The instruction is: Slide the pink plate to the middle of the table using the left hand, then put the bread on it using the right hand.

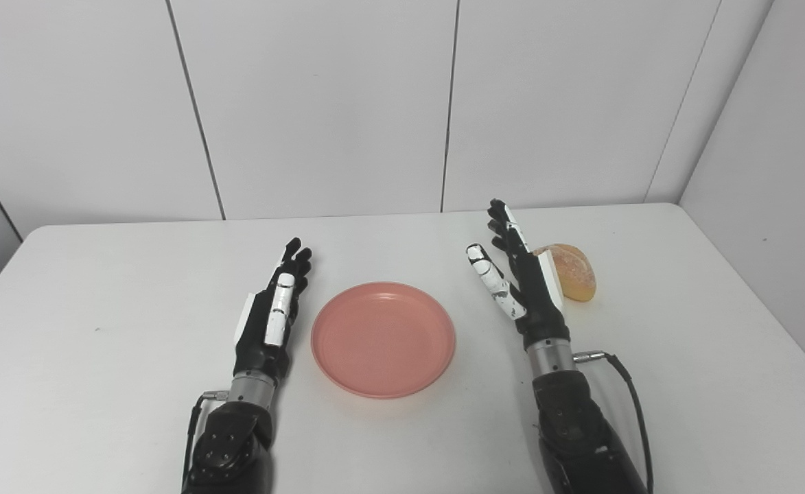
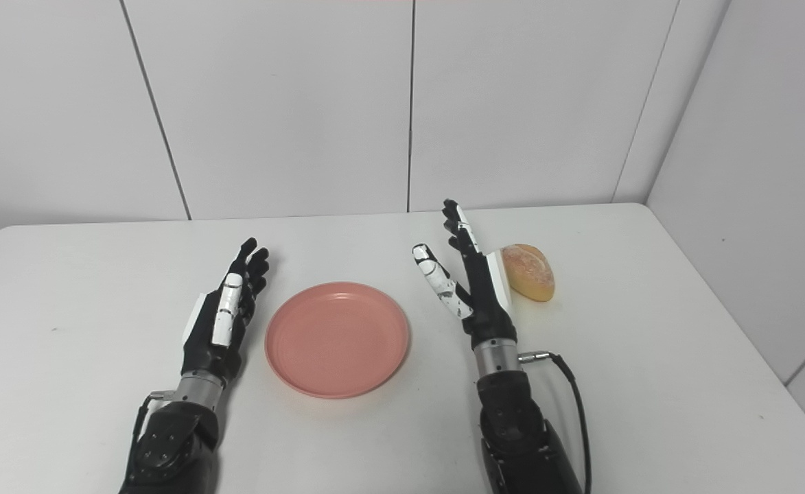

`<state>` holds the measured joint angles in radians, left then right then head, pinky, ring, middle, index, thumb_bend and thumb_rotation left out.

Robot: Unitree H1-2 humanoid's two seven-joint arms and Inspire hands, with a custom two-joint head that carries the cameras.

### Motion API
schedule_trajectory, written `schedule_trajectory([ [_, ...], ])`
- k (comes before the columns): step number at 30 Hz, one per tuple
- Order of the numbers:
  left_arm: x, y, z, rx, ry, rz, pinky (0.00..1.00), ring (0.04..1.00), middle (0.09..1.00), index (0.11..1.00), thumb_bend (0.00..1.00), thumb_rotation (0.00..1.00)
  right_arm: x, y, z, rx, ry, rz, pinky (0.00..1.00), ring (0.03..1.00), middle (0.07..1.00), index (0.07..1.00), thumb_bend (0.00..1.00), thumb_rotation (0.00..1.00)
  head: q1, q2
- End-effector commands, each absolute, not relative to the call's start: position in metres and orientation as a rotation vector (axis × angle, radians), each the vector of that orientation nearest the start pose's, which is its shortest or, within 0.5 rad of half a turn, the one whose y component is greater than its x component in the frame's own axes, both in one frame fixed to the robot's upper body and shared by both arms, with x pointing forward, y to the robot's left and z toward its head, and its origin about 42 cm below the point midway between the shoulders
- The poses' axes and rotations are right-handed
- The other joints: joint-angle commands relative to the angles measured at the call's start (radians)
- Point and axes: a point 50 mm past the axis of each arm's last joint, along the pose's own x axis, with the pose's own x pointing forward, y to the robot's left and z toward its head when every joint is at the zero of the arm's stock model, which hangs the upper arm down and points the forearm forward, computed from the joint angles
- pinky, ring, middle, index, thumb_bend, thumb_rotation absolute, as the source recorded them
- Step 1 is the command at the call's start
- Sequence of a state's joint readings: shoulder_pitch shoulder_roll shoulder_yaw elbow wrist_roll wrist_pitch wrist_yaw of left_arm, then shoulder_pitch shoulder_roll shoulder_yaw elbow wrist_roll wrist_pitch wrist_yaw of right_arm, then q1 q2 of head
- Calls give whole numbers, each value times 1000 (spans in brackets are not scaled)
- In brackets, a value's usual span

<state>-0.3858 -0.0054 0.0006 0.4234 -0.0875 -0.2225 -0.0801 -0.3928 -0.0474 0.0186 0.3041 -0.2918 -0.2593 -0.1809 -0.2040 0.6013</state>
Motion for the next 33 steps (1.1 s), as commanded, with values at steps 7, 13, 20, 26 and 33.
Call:
schedule_trajectory([
  [7, 397, 177, 112, 0, -186, -126, 996, 975, 953, 943, 491, 1000, 424, -218, 208, -485, -518, -154, 867, 922, 940, 944, 543, 697, -23, -2],
  [13, 397, 178, 111, 34, -158, -114, 979, 968, 948, 940, 485, 1000, 433, -236, 212, -606, -475, -217, 790, 887, 922, 930, 604, 555, -49, -5],
  [20, 398, 183, 110, 50, -132, -116, 985, 975, 958, 953, 505, 1000, 440, -245, 214, -721, -457, -297, 768, 879, 917, 914, 656, 495, -71, -4],
  [26, 398, 185, 110, 46, -111, -125, 1000, 990, 976, 968, 527, 1000, 446, -258, 209, -747, -420, -331, 796, 891, 923, 917, 677, 437, -76, -2],
  [33, 398, 185, 112, 39, -117, -123, 998, 982, 965, 962, 500, 1000, 451, -274, 204, -851, -329, -361, 762, 875, 916, 919, 726, 386, -77, 3],
])
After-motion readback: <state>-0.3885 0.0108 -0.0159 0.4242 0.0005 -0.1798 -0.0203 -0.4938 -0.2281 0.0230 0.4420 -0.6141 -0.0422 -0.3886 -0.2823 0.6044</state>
